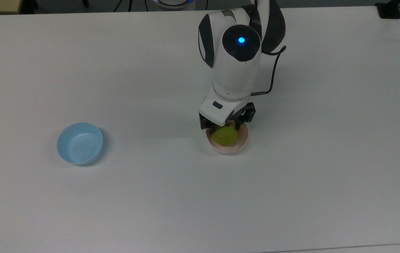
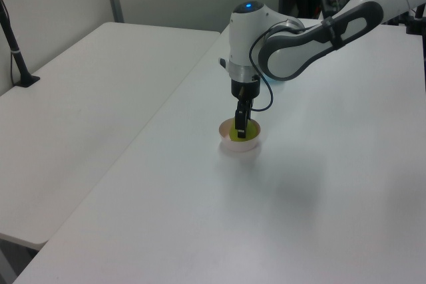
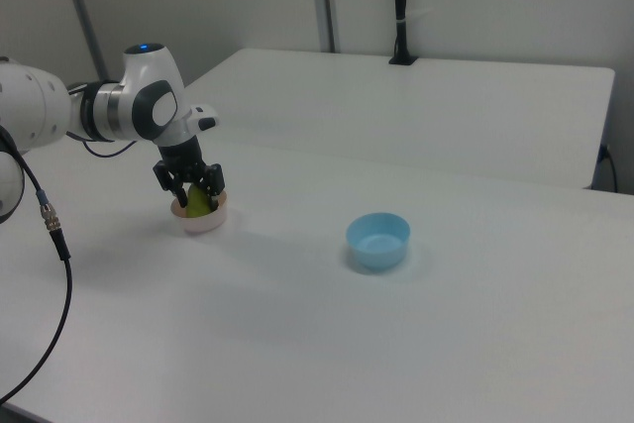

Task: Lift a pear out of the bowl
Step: 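Close the gripper around the green pear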

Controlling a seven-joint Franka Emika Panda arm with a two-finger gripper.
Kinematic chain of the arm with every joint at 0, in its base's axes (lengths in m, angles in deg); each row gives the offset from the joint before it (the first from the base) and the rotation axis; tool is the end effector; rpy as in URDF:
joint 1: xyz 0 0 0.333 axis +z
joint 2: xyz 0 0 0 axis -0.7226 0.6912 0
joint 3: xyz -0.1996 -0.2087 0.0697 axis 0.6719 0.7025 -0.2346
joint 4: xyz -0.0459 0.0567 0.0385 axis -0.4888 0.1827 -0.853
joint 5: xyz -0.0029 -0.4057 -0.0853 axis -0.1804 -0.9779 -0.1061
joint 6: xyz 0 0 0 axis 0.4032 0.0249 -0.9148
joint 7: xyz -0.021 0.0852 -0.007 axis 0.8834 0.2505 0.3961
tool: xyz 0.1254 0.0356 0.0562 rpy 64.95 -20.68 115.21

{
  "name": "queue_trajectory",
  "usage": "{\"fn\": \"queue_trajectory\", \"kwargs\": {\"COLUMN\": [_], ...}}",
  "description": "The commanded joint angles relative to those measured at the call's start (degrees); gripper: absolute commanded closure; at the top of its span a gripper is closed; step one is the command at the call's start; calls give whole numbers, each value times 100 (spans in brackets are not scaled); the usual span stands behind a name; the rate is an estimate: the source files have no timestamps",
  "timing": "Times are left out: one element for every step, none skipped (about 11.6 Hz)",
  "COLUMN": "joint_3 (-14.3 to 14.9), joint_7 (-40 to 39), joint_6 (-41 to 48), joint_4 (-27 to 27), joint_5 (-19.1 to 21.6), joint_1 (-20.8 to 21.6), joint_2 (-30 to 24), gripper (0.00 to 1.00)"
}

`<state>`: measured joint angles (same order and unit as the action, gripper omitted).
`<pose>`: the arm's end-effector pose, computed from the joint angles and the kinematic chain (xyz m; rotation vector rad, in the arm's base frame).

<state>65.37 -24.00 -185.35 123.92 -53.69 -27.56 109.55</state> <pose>0.6983 0.1899 0.2788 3.1003 0.3174 0.0980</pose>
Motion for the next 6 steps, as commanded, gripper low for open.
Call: {"fn": "queue_trajectory", "kwargs": {"joint_3": [90,90,90,81,55,28], "joint_7": [172,181,181,285,382,400], "joint_6": [-40,-5,30,265,433,452], "joint_4": [-66,-75,-84,-93,-93,-84], "joint_5": [-128,-111,-58,-49,-49,-5], "joint_1": [106,98,97,97,80,28], "joint_2": [-7,-112,-313,-506,-682,-902], "gripper": [58,59,59,59,59,59]}}
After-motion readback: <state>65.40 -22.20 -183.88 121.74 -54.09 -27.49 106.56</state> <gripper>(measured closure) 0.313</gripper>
